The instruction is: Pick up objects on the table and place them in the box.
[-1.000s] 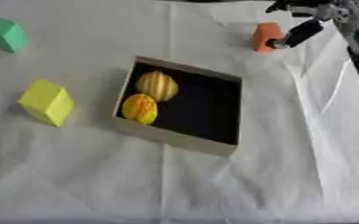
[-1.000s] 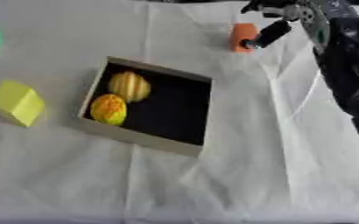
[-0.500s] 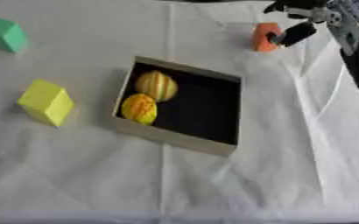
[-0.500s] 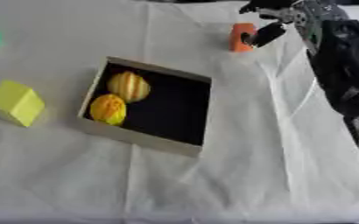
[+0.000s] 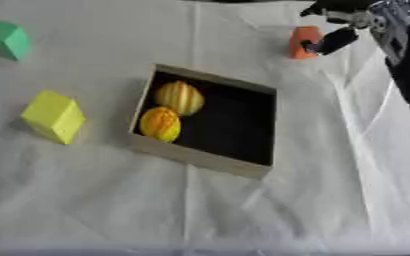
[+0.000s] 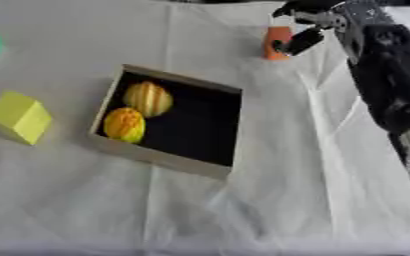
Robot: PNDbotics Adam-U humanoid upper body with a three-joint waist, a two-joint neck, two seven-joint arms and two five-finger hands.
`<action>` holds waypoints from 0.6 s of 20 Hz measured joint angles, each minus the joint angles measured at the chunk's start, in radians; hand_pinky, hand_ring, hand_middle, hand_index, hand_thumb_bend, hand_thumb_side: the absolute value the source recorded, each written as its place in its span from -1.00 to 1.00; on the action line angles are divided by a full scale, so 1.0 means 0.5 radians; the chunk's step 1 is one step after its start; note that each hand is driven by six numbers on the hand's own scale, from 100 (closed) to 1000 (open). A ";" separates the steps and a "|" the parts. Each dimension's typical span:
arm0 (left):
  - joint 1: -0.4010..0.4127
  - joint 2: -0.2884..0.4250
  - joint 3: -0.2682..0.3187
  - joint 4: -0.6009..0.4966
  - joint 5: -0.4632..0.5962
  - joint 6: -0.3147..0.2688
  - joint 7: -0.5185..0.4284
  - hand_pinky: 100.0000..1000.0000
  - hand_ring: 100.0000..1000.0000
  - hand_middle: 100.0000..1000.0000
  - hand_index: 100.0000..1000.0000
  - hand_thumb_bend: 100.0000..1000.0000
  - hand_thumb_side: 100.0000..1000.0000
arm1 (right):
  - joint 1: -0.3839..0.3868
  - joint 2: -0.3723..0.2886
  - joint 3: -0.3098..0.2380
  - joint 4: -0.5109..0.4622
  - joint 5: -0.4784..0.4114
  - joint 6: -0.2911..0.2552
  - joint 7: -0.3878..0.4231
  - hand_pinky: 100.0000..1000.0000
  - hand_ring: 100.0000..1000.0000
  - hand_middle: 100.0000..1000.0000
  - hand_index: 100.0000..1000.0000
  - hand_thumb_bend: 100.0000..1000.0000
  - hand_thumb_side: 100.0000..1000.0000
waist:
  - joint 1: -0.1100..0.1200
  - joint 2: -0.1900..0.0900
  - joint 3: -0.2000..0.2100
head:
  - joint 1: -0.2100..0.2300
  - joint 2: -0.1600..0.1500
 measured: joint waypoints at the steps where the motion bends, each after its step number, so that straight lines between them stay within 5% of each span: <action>1: 0.000 0.000 -0.002 0.000 0.000 0.002 -0.002 0.71 0.60 0.44 0.62 -1.00 0.04 | 0.000 0.000 -0.004 0.007 0.013 0.000 0.000 0.82 0.92 0.92 1.00 -0.59 0.29 | 0.000 0.000 0.000 | 0.000 0.000; 12: 0.000 0.000 -0.005 0.000 0.000 0.009 -0.006 0.71 0.60 0.40 0.61 -1.00 0.04 | -0.032 0.000 -0.027 0.082 0.161 -0.031 -0.030 0.83 0.90 0.93 1.00 -0.38 0.36 | 0.000 0.000 -0.002 | 0.000 0.000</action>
